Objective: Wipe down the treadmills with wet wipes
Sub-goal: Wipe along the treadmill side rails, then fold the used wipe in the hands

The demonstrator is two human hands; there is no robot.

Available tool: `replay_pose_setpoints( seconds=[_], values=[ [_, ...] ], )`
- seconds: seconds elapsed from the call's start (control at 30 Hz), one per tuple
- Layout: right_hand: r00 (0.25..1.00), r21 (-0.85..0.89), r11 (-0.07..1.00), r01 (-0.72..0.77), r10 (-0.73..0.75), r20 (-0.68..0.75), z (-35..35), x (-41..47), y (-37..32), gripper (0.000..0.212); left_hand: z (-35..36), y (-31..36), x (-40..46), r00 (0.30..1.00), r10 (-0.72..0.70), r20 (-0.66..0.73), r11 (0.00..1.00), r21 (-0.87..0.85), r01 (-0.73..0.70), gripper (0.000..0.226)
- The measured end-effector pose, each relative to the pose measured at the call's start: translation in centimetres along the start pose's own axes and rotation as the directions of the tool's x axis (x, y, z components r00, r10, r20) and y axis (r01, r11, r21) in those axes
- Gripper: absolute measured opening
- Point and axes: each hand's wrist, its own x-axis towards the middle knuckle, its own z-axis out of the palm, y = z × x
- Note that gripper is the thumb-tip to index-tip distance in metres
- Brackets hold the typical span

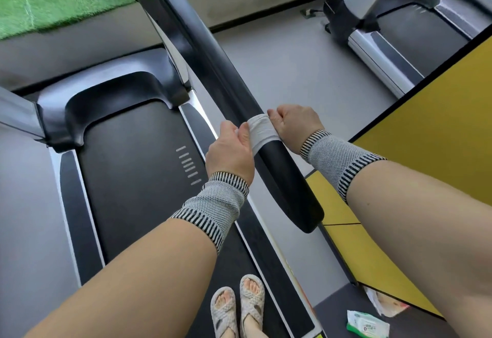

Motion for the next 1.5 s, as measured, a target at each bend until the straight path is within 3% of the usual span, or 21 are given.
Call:
replay_pose_setpoints(
  seconds=[0.3, 0.73, 0.9, 1.0, 1.2, 1.33, 1.4, 1.5],
  values=[
    [0.999, -0.052, 0.998, 0.032, -0.032, 0.012, -0.1, -5.1, 2.2, 0.036, 1.7, -0.5, -4.9, 0.997, 0.016, 0.080, 1.000, 0.012, -0.017, 0.029],
    [0.997, -0.022, 0.997, -0.070, 0.070, -0.014, 1.4, -14.6, 6.6, 0.037, 2.9, -0.9, -14.0, 0.979, 0.059, 0.196, 0.994, 0.075, -0.075, 0.028],
    [0.976, -0.086, 0.977, -0.196, 0.202, 0.078, 2.6, -19.3, 8.3, 0.041, 2.9, -2.6, -16.9, 0.942, 0.045, 0.333, 0.967, 0.223, -0.125, 0.030],
    [0.948, 0.031, 0.948, -0.317, 0.315, 0.052, 3.5, -22.8, 8.7, 0.045, 2.6, -3.4, -18.7, 0.920, 0.019, 0.391, 0.978, 0.183, -0.098, 0.033],
    [0.850, 0.512, 0.732, -0.449, 0.526, -0.006, 2.3, -30.3, 7.5, 0.052, 0.0, -2.2, -22.3, 0.875, 0.101, 0.473, 0.986, 0.072, -0.153, 0.036],
    [0.836, 0.740, 0.516, -0.431, 0.537, 0.112, 1.2, -35.9, 7.0, 0.032, -0.4, -2.5, -26.5, 0.802, 0.034, 0.596, 0.997, 0.032, -0.067, 0.030],
    [0.840, 0.797, 0.420, -0.434, 0.509, 0.189, 1.2, -38.4, 6.5, 0.018, -0.2, -2.4, -28.5, 0.736, -0.039, 0.676, 0.995, -0.043, 0.091, 0.025],
    [0.846, 0.822, 0.348, -0.450, 0.461, 0.268, 1.3, -41.5, 6.3, 0.009, 0.1, -1.2, -31.0, 0.591, -0.132, 0.796, 0.901, -0.151, 0.406, 0.024]
  ],
)
